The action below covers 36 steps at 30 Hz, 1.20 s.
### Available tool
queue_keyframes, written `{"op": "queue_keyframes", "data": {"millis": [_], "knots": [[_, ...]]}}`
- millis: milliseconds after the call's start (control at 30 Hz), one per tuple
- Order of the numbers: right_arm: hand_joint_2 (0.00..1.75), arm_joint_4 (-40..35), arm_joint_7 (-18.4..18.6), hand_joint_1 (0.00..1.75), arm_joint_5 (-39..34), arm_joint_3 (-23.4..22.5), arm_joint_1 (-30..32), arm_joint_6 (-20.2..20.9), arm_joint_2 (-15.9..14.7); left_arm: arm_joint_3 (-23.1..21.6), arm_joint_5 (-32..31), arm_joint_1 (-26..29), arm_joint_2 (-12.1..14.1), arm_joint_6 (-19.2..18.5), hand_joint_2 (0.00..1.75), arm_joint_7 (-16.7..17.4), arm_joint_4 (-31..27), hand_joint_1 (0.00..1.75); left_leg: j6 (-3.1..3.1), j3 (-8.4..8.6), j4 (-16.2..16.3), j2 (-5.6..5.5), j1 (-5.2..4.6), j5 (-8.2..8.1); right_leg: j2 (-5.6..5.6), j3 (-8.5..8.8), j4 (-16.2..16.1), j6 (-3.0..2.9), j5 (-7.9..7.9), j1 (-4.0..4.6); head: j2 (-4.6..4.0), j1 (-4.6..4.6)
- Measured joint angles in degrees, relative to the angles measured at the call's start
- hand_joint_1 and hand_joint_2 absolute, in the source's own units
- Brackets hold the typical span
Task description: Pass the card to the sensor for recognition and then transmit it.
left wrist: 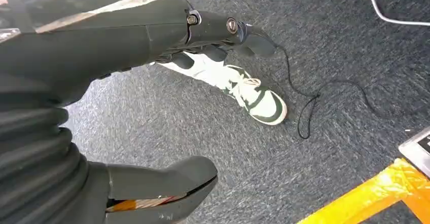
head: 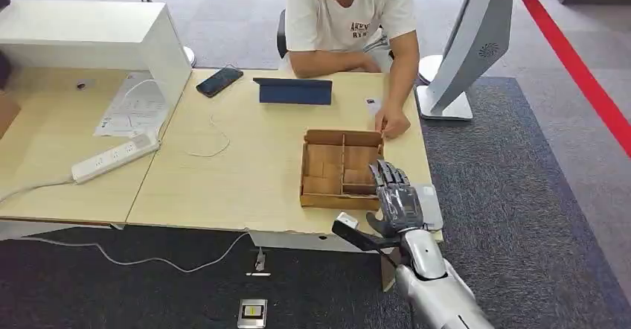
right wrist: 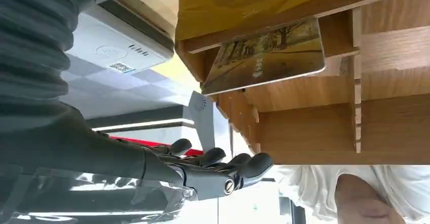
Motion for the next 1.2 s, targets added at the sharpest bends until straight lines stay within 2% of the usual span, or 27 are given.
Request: {"op": "queue_keyframes", "data": {"millis": [733,767,800,1200], "knots": [[1.75,-1.0,1.0,0.03,-0.7,0.5,0.0,1.7,0.8,0.0,0.0,0.0,-0.2,-0.2,1.75,-1.0,0.0,0.00,0.00,0.01,0.0,0.00,0.00,0.01,0.00,0.01,0.0,0.00,0.00,0.00,0.00,0.00],[1.75,-1.1,1.1,0.75,-0.7,0.5,0.0,1.8,0.8,0.0,0.0,0.0,-0.2,-0.3,1.75,-1.1,0.0,0.00,0.00,0.01,0.0,0.00,0.00,0.01,0.00,0.01,0.0,0.00,0.01,0.00,0.00,-0.02],[1.75,-1.2,1.1,1.75,-0.7,0.5,-0.1,1.8,0.8,0.0,-0.1,0.0,-0.2,-0.3,1.75,-1.2,0.0,0.00,0.00,0.01,0.0,0.00,0.00,0.01,0.00,0.01,0.0,0.00,0.00,0.00,0.00,0.00],[1.75,-1.2,1.2,1.75,-1.8,0.6,-0.2,3.8,0.8,0.0,-0.1,0.0,0.0,-0.8,1.75,-1.5,0.0,0.00,-0.01,0.01,0.0,0.00,0.00,0.01,0.00,0.02,0.0,0.00,0.01,0.00,0.00,0.00]]}}
